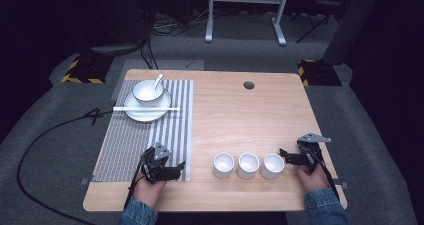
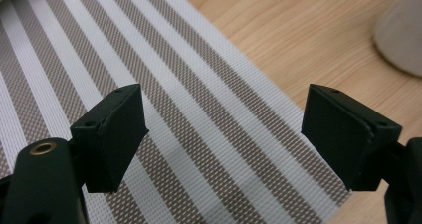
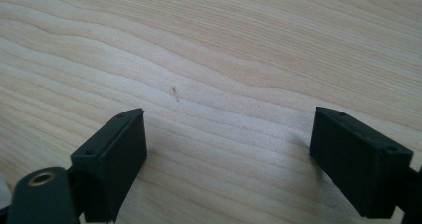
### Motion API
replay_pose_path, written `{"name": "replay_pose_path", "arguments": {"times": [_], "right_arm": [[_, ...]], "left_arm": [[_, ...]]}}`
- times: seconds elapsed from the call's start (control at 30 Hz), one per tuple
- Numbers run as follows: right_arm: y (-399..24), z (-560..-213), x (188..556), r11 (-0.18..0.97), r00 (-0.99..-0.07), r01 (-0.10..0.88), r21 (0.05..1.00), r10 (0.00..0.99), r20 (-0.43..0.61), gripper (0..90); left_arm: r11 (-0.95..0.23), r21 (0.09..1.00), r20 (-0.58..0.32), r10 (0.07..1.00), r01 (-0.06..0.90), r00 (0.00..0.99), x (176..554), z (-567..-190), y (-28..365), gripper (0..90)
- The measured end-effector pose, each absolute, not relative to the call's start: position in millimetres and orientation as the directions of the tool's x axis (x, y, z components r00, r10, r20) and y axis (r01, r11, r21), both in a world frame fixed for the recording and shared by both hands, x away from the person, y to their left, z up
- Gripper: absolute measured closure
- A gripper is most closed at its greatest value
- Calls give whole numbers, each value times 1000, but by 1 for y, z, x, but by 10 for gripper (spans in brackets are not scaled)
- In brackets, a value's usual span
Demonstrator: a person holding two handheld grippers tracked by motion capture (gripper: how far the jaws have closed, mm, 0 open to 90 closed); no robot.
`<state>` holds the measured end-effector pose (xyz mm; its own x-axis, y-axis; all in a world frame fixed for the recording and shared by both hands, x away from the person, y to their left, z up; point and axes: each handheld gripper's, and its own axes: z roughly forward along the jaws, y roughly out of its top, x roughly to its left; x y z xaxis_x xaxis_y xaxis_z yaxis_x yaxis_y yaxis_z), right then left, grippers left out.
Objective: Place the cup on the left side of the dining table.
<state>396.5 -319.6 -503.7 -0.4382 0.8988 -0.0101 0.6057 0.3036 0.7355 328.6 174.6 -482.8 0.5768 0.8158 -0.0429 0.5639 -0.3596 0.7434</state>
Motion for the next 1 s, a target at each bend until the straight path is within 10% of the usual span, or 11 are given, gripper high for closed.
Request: {"name": "replay_pose_path", "arguments": {"times": [1.0], "right_arm": [[-320, -504, 396, 305, -439, 605, 736, 898, -11, 151]], "left_arm": [[-214, 855, -182, 729, 472, 660, 315, -447, 159, 164]]}}
